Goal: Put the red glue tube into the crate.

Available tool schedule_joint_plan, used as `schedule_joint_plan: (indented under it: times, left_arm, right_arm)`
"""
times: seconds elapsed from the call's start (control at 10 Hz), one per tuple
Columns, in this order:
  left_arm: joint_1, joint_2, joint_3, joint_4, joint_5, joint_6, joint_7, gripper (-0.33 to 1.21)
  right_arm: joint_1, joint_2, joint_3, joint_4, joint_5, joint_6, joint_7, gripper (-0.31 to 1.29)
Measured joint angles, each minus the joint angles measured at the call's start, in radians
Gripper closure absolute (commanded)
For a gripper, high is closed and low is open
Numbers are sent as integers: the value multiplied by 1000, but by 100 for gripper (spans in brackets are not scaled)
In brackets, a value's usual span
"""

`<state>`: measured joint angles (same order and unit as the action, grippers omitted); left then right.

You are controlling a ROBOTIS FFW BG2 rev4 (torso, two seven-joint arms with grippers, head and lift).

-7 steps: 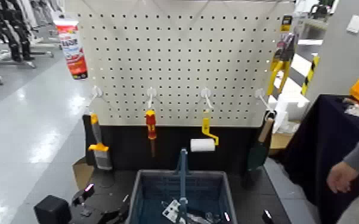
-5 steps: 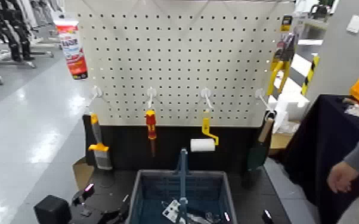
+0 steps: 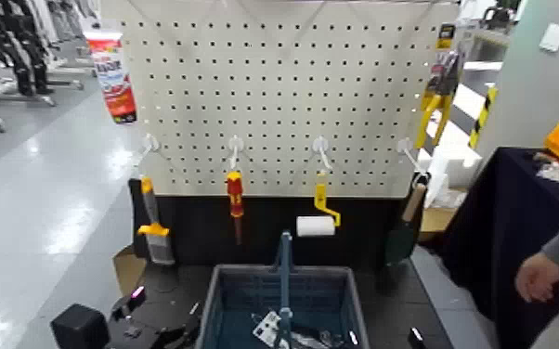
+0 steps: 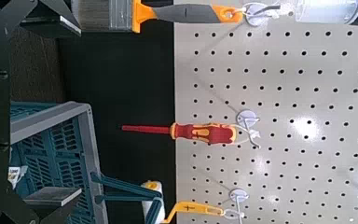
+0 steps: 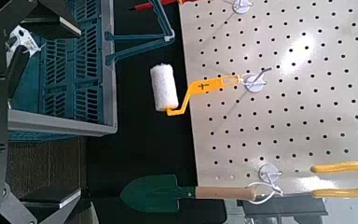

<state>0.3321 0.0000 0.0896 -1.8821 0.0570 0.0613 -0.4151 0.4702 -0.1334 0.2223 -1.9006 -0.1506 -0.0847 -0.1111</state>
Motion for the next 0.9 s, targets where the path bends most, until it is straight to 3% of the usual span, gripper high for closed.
schedule_joint_plan:
  times: [0.5, 0.9]
  left_arm:
    - [-39, 1, 24, -29, 19, 48, -35, 11]
    - [-96, 32, 63, -62, 44, 119, -81, 11]
  right_arm:
    - [-1, -1, 0, 0, -3, 2, 0, 12]
    - [-2, 0, 2, -2, -7, 6, 1, 12]
